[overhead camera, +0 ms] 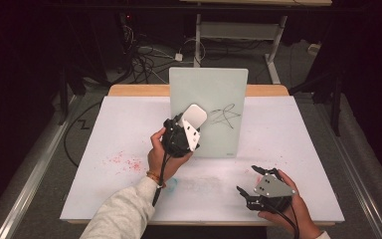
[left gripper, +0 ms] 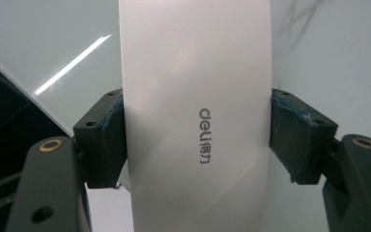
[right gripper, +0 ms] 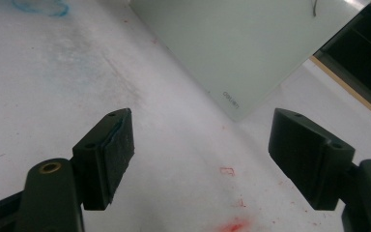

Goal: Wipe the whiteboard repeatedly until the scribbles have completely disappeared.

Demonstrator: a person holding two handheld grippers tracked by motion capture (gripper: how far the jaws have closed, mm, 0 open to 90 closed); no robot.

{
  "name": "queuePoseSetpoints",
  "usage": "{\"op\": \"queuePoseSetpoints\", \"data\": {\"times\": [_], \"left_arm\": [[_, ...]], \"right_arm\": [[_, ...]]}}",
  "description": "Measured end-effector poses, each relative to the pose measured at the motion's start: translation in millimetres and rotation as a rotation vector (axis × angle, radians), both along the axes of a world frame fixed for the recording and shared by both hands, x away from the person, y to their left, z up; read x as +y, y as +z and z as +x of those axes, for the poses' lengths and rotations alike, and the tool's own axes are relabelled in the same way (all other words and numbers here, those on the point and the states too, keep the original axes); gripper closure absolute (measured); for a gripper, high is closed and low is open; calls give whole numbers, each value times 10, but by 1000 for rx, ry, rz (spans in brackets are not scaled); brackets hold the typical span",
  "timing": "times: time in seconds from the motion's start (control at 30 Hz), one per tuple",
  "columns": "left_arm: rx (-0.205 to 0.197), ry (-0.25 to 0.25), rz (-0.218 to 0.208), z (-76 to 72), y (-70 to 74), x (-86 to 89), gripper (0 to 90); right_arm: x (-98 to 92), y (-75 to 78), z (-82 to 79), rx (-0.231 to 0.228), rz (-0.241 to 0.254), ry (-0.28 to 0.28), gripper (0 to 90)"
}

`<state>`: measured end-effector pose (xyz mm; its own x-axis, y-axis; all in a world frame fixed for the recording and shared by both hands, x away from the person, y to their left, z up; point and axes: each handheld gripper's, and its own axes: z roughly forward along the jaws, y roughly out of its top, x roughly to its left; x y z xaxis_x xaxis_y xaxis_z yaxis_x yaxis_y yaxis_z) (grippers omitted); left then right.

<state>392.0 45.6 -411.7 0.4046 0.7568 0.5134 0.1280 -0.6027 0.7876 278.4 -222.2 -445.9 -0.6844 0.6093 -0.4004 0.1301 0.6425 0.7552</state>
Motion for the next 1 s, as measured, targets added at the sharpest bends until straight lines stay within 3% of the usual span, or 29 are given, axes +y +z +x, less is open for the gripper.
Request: {"op": "queuePoseSetpoints", "data": {"times": [0.13, 0.23, 0.43, 0.63, 0.67, 0.8, 0.9, 0.93, 1.0], "left_arm": [[-17, 11, 1, -6, 11, -147, 285], [-27, 2, 18, -38, -69, -316, 285], [-34, -16, -5, -95, -272, -605, 283], [-40, -6, -4, -71, -308, -786, 285], [-36, -18, 14, -68, -289, -854, 285], [-19, -44, 11, -53, -190, -931, 287], [-39, -46, -6, -44, -91, -931, 287], [-51, -48, -32, -25, 31, -926, 287], [-60, -49, -31, 7, 138, -944, 287]], "right_arm": [[17, -8, -5, 7, -3, 0, 248], [10, -13, 0, 11, 1, 3, 248], [-17, -11, 7, 12, 11, -5, 249], [32, -46, 0, 22, -5, 11, 249], [38, -48, -4, 22, -11, 18, 249], [27, -43, -6, 21, -5, 16, 249], [26, -49, -7, 23, -2, 15, 249], [27, -50, -7, 24, -5, 16, 248], [36, -50, -2, 21, -5, 14, 249]]}}
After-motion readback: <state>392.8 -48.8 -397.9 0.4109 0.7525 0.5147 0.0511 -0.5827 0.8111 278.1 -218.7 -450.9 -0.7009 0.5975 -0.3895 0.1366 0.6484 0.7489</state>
